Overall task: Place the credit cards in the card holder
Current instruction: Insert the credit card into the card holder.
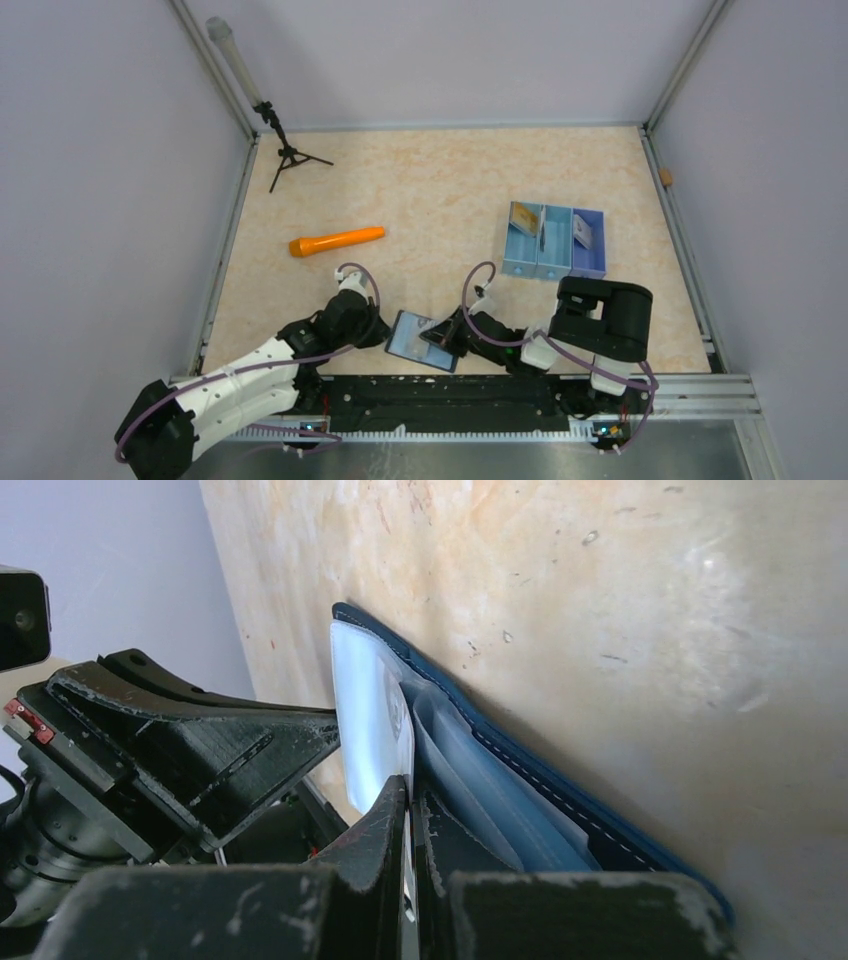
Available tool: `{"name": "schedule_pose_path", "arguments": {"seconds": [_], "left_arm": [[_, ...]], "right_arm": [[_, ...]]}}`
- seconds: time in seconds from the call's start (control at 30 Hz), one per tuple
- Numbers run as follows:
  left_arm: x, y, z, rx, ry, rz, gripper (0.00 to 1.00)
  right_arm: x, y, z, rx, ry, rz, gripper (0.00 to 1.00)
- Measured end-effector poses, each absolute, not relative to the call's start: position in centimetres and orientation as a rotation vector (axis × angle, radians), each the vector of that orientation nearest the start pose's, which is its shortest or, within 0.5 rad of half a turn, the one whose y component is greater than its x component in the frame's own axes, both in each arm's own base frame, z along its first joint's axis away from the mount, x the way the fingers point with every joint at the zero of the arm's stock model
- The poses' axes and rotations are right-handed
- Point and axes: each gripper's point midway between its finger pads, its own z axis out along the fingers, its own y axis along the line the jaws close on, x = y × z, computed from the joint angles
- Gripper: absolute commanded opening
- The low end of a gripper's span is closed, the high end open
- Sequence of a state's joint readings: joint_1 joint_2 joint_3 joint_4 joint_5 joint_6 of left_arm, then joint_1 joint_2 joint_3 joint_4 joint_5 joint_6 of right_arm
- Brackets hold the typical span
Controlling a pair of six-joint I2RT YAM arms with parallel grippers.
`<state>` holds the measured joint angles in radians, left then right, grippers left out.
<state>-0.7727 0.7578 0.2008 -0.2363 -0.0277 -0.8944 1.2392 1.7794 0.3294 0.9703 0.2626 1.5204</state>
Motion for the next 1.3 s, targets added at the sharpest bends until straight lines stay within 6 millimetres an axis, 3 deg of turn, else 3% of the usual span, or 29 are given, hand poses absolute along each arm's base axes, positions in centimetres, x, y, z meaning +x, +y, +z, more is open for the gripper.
{"name": "schedule_pose_path", "arguments": {"seconds": [0.1,0.37,0.6,0.93,1.3], "left_arm": [[14.2,-17.7,2.0,-0.163,2.496,-0.736,0.00],[14.0,-17.8,2.0,-0.161,2.499,-0.748,0.00],[13.6,-18.3,2.1,-0.164,2.504,-0.798,0.00],[13.0,-19.2,2.1,-0.187,2.505,-0.893,0.00],[12.8,-19.6,2.2,-0.193,2.505,-0.933,0.00]], "right_arm": [[13.2,37.0,1.6,0.515,2.317,1.325,0.01],[13.6,37.2,1.9,0.511,2.327,1.273,0.27],[13.7,37.3,3.2,0.401,2.346,1.077,0.49],[13.6,35.2,3.5,0.228,2.364,0.699,0.61],[13.8,32.2,3.5,0.105,2.367,0.461,0.73]]}}
